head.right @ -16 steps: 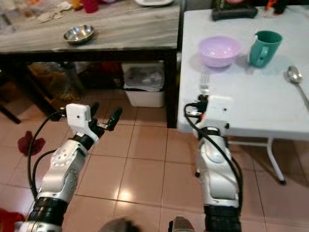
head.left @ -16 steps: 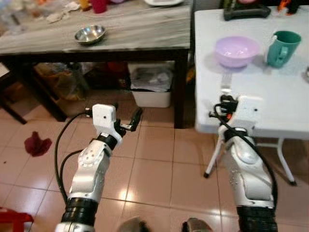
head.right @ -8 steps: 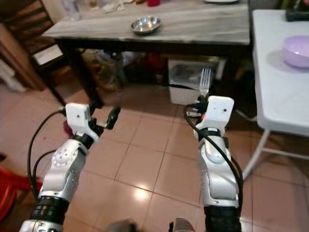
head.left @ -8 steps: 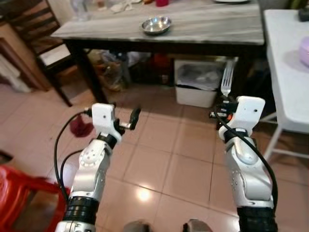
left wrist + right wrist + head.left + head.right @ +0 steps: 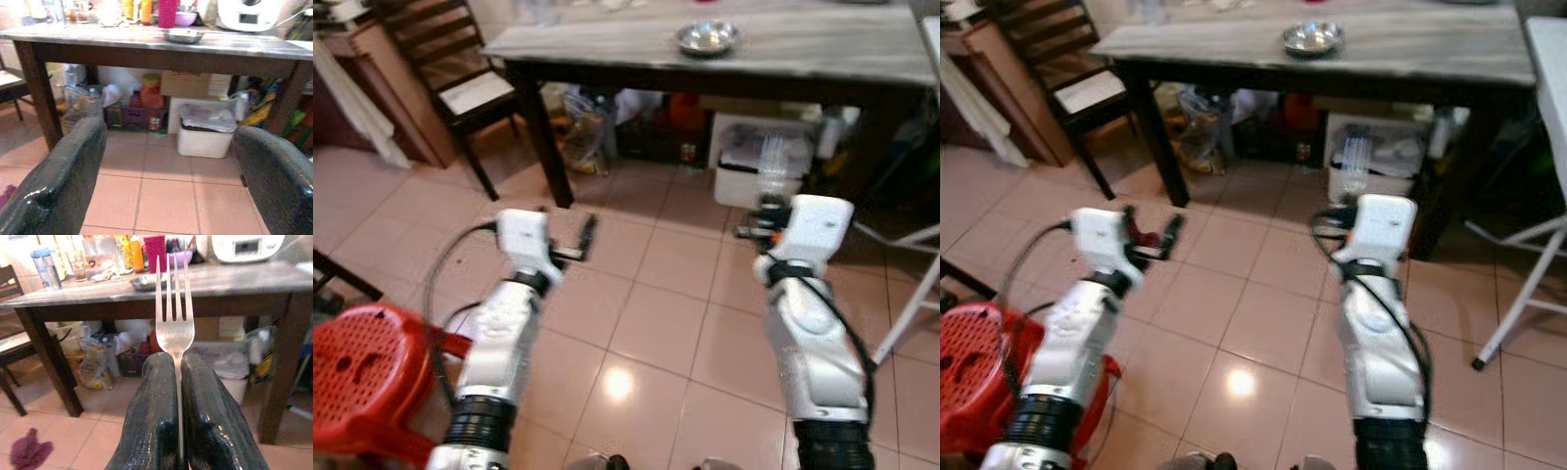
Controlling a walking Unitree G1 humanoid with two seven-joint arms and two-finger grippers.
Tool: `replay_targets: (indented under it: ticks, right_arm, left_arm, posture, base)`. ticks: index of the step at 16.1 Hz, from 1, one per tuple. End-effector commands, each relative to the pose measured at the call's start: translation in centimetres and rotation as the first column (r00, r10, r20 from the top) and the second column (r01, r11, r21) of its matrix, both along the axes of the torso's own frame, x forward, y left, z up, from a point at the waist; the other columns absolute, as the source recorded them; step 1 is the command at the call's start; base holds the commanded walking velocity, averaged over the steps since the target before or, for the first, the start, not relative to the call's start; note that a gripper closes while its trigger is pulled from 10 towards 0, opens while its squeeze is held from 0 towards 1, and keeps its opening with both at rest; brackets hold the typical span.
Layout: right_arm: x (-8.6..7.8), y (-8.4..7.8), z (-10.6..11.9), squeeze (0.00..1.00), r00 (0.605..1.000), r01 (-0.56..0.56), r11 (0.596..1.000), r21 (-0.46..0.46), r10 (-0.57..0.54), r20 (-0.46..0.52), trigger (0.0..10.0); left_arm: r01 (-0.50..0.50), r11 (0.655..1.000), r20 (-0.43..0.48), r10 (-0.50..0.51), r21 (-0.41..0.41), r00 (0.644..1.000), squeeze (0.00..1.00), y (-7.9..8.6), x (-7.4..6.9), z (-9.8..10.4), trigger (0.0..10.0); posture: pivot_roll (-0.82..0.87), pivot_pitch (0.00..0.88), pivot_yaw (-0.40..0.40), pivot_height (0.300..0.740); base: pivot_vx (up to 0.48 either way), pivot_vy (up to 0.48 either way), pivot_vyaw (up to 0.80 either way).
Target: Setting the table
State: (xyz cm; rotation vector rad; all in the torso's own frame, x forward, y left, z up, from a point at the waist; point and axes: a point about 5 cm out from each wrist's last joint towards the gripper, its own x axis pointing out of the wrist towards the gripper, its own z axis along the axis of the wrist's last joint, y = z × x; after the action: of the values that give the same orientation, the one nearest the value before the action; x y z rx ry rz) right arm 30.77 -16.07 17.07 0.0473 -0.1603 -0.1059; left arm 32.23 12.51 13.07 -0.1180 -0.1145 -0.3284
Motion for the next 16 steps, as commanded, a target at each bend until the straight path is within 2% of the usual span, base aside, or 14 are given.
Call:
replay_targets:
  ticks: [1,5,6,9,16]
  right_arm:
    - [0.0,0.4,0.4,0.0,1.0,-0.009,1.0,-0.001,0.009,0.022,10.0]
    - [0.1,0.1,0.6,0.0,1.0,0.01,1.0,0.009,-0.011,0.027,10.0]
    - [0.1,0.0,0.5,0.0,1.0,0.014,1.0,0.013,-0.014,0.023,10.0]
    - [0.1,0.0,0.5,0.0,1.0,0.017,1.0,0.021,-0.018,0.02,10.0]
    - [0.3,0.3,0.6,0.0,1.0,0.004,1.0,0.01,-0.004,0.031,10.0]
  left_arm:
    - [-0.013,1.0,0.008,0.013,0.012,1.0,0.0,0.8,0.0,0.1,10.0]
    - [0.027,0.999,0.026,-0.027,-0.019,0.999,0.0,0.5,-0.1,0.6,10.0]
    - [0.031,0.999,0.024,-0.03,-0.02,0.999,0.0,0.4,-0.1,0.5,10.0]
    - [0.056,0.998,0.021,-0.056,-0.025,0.998,0.0,0.1,-0.3,0.4,10.0]
    - [0.072,0.997,0.026,-0.072,-0.031,0.997,0.0,-0.3,-0.3,0.4,10.0]
  posture:
    - [-0.19,0.127,0.098,0.74]
    - [-0.19,0.124,0.097,0.74]
    - [-0.19,0.123,0.097,0.74]
    - [-0.19,0.123,0.096,0.74]
    - [-0.19,0.116,0.098,0.74]
  base:
    - [0.0,0.0,0.0]
    - [0.062,0.0,0.0]
    - [0.266,0.0,0.0]
    - [0.311,0.0,-0.7]
    - [0.357,0.0,0.0]
